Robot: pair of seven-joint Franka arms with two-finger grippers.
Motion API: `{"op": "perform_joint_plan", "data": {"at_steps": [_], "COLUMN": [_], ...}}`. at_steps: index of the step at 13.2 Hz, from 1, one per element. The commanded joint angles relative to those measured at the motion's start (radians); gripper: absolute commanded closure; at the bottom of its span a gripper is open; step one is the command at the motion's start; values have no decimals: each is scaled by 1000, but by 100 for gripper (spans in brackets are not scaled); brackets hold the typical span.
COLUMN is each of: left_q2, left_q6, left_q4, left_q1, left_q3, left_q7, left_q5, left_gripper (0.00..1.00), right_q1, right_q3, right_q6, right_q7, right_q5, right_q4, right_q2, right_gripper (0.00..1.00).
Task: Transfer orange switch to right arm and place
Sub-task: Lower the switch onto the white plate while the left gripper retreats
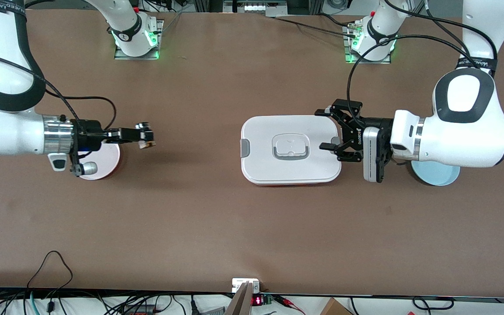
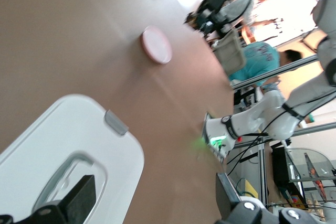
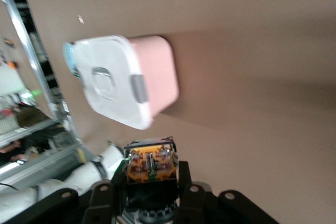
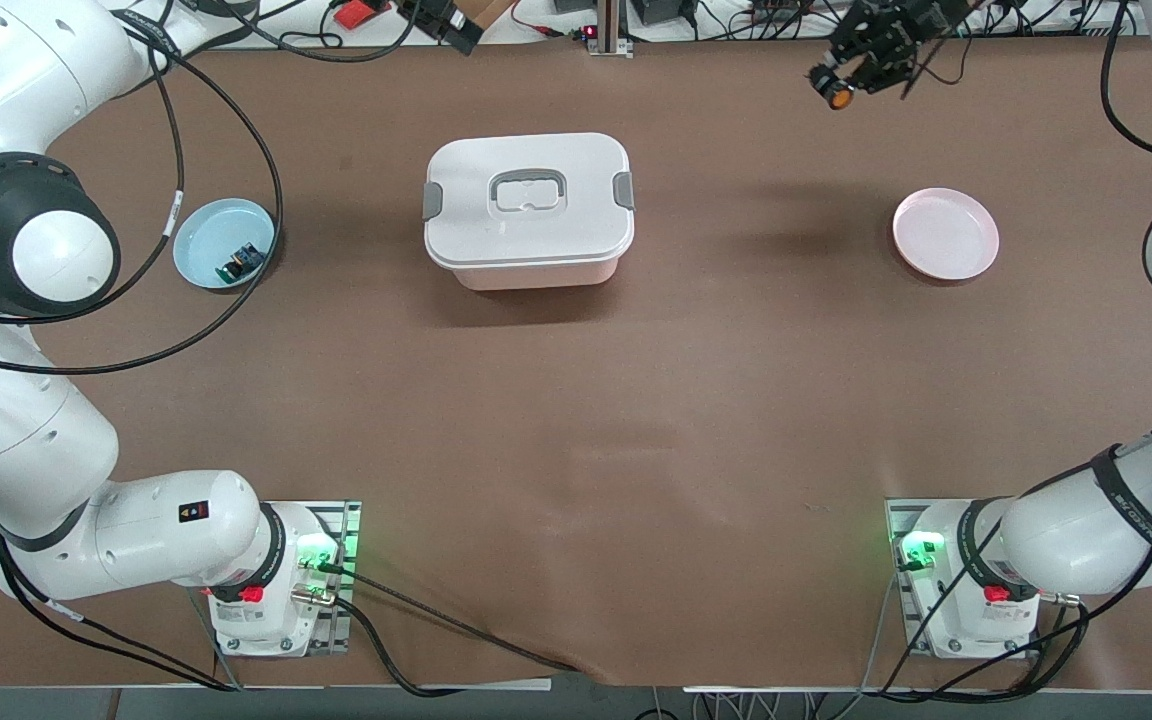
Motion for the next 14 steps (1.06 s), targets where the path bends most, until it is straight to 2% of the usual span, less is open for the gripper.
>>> {"op": "perform_joint_plan", "data": {"at_steps": [1,3,4,6,9,11,14], "left_q2": [-5,-5,-5,-5,-6,-8,-15], "left_q6": [-30,-105,-119,-145,-152,-162,-254], "left_q4": [3,5,5,5,8,44,106], "left_q1": [2,8,11,10,10,13,13], "left_q3": [1,4,2,4,6,7,7], "left_q7": [-214,-361,-425,-522,-664,-690,-724], "left_q5": [200,442,569,756,871,941,1020], "left_gripper": [0,0,0,0,0,0,0], "right_q1": [-17,-13,-25,-48,-79,-112,-145], "right_q3": [9,10,10,10,10,10,10], "right_q6": [-24,61,136,291,590,698,827], "right_q7": [-115,-195,-230,-293,-300,-301,-303], "right_q5": [-220,-457,-539,-648,-727,-758,-768], "right_q4": [12,-6,-50,-142,-340,-423,-552], "right_q2": [-3,-15,-30,-40,-43,-30,-27], "right_gripper": [100,100,100,100,100,100,98]}}
